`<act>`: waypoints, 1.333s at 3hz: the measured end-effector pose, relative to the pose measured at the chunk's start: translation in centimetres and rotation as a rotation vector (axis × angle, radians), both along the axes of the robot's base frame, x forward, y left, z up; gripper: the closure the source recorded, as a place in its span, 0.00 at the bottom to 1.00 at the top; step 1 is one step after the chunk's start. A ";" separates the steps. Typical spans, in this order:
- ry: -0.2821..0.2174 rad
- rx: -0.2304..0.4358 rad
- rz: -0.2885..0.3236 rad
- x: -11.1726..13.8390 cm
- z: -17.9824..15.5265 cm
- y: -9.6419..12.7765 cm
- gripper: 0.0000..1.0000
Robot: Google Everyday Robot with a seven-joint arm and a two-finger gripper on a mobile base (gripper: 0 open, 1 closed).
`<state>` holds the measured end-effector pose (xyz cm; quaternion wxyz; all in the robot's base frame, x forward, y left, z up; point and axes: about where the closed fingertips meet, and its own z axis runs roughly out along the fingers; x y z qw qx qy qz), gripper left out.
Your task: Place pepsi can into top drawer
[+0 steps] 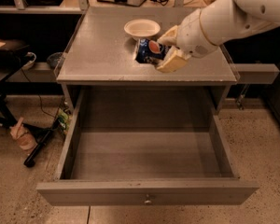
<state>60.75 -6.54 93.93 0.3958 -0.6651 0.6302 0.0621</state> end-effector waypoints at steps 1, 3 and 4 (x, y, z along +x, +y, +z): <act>0.024 -0.011 -0.030 -0.9 -1.6 -0.6 1.00; 0.101 -0.046 -0.078 -3.2 -5.5 -1.6 1.00; 0.147 -0.100 -0.121 -4.7 -8.6 -2.6 1.00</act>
Offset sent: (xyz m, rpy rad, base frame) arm -0.0288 -0.0224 -0.0591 -0.0408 0.1030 -0.0905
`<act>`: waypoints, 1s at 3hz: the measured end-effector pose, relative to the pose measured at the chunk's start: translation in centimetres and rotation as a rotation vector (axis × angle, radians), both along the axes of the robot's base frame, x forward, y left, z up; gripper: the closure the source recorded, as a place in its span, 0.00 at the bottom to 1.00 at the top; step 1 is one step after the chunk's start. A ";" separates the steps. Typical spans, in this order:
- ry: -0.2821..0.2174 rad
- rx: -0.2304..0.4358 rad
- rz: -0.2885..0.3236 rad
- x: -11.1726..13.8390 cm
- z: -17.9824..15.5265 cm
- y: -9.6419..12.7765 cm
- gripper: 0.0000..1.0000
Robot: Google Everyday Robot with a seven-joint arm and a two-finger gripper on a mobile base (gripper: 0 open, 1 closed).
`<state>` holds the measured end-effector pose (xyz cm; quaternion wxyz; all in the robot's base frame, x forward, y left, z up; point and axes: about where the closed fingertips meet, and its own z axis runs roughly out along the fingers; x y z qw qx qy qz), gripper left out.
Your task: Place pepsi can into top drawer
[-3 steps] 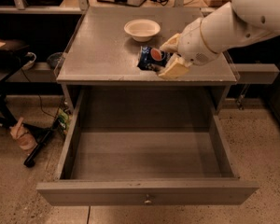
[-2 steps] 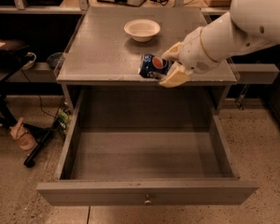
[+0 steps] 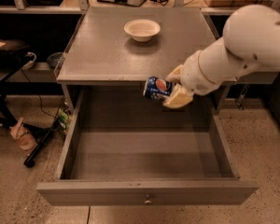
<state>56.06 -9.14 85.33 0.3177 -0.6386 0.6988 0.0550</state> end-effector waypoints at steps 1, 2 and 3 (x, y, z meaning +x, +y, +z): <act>0.016 -0.041 -0.037 -0.9 -1.8 -0.8 1.00; -0.008 -0.114 -0.111 -1.5 -4.4 -1.9 1.00; -0.008 -0.107 -0.108 -1.5 -4.4 -1.8 1.00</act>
Offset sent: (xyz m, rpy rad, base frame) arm -0.0192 -0.0308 -0.0673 -0.1893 -0.0498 -0.1926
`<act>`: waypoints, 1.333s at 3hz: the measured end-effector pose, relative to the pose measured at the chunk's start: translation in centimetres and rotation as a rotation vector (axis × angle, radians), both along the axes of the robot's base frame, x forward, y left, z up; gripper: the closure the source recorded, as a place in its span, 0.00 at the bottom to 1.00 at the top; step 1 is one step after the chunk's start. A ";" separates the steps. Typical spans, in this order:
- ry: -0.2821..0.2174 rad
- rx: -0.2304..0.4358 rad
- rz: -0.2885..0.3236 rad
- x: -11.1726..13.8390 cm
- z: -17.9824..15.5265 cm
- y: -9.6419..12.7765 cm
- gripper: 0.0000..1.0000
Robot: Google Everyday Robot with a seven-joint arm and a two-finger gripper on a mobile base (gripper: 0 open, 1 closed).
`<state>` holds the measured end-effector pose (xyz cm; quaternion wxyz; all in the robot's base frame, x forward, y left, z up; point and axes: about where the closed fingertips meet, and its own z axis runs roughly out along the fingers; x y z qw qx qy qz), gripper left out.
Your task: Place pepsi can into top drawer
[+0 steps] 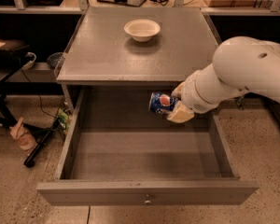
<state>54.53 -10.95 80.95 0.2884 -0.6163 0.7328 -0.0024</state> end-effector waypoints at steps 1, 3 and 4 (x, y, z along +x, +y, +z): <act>0.001 0.080 0.041 -0.6 -0.4 0.9 1.00; 0.103 0.238 0.121 -4.0 -5.0 2.7 1.00; 0.125 0.270 0.134 -5.1 -6.7 3.3 1.00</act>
Offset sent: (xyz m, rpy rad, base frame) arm -0.0405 0.0230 -0.0519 0.2822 0.1004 0.1260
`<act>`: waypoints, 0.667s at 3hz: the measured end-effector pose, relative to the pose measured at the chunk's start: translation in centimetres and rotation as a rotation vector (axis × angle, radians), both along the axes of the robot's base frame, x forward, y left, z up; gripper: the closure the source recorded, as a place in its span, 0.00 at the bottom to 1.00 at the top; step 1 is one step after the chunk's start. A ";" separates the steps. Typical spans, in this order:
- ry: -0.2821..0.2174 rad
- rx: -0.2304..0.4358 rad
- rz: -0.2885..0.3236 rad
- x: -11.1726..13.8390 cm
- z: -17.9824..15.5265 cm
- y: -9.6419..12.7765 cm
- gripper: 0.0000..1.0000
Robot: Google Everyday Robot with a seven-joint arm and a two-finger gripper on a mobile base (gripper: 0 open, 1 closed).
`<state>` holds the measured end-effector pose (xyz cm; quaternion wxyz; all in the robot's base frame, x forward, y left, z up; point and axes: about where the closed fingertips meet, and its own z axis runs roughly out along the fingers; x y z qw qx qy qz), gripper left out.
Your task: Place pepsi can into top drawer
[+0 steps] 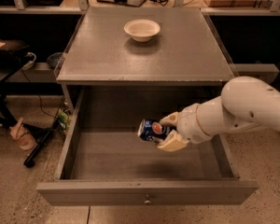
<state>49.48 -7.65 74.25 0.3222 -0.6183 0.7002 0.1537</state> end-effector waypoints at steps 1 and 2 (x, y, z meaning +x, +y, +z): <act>0.014 -0.008 -0.012 -0.5 -1.7 0.4 1.00; 0.036 -0.039 -0.034 -0.8 -3.9 0.5 1.00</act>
Offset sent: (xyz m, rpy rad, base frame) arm -0.0096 0.0033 -0.0679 -0.0746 0.0667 -0.0666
